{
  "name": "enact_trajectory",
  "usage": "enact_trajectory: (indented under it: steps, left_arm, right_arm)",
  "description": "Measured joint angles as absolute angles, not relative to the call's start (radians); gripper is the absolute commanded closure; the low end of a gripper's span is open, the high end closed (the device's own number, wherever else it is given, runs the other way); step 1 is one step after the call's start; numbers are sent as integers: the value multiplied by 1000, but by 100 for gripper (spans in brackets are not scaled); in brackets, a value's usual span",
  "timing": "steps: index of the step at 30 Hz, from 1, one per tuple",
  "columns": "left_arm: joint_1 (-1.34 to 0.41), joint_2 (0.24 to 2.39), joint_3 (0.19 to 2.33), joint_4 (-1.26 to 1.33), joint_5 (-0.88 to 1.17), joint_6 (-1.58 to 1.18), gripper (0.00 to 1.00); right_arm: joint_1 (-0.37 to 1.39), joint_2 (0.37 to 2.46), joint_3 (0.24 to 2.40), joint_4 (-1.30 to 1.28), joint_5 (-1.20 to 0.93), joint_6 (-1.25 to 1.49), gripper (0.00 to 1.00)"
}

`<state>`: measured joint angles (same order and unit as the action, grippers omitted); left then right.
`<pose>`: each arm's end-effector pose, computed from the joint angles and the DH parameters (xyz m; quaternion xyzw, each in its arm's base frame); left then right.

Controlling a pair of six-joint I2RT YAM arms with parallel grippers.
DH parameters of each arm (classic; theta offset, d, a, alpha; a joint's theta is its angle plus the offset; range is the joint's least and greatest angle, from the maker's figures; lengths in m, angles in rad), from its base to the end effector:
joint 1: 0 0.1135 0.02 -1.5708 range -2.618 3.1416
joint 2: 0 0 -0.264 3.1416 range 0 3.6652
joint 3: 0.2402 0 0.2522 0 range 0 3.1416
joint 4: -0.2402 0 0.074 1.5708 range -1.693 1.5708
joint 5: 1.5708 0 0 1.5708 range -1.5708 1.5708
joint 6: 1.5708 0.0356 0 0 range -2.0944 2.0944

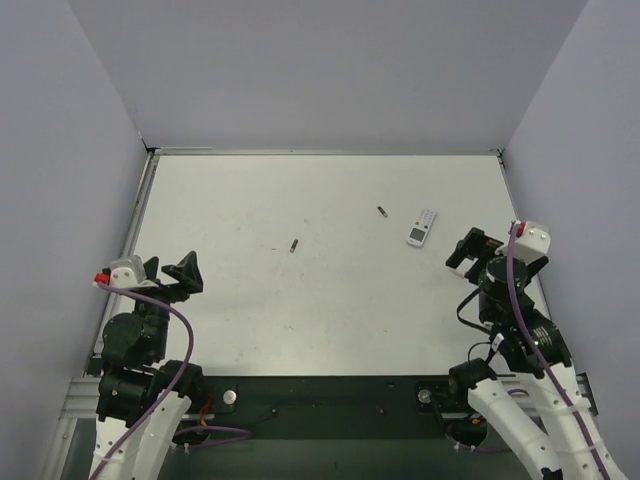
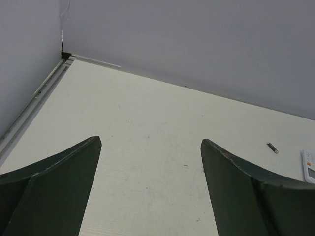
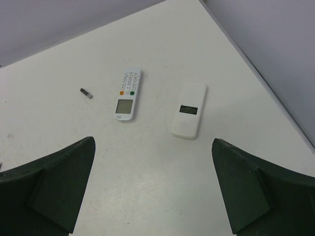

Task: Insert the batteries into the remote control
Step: Pick up the remote control from the center of the board.

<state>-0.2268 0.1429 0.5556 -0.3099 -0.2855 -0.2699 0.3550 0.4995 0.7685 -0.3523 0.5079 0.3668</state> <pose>0.0672 -0.0052 0.3154 -0.1199 0.6606 -0.0883 0.7358 0.1122 0.0231 0.3541 0.1743 0.7113 0.0584 0.6784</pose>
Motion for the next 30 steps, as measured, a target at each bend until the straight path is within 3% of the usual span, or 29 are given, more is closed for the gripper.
enact_trajectory:
  steps: [9, 15, 19, 30]
  left_arm:
    - [-236, 111, 556, -311, -281, -279, 7]
    - [-261, 94, 556, -312, -284, -278, 7]
    - [-268, 81, 556, -313, -284, -278, 7]
    - [-273, 70, 556, -316, -291, -276, 7]
  right_arm:
    - [306, 911, 930, -397, 475, 499, 0]
    - [109, 1297, 1077, -421, 303, 587, 0]
    - [91, 1531, 1195, -434, 217, 592, 2]
    - [93, 1980, 1469, -431, 65, 574, 17]
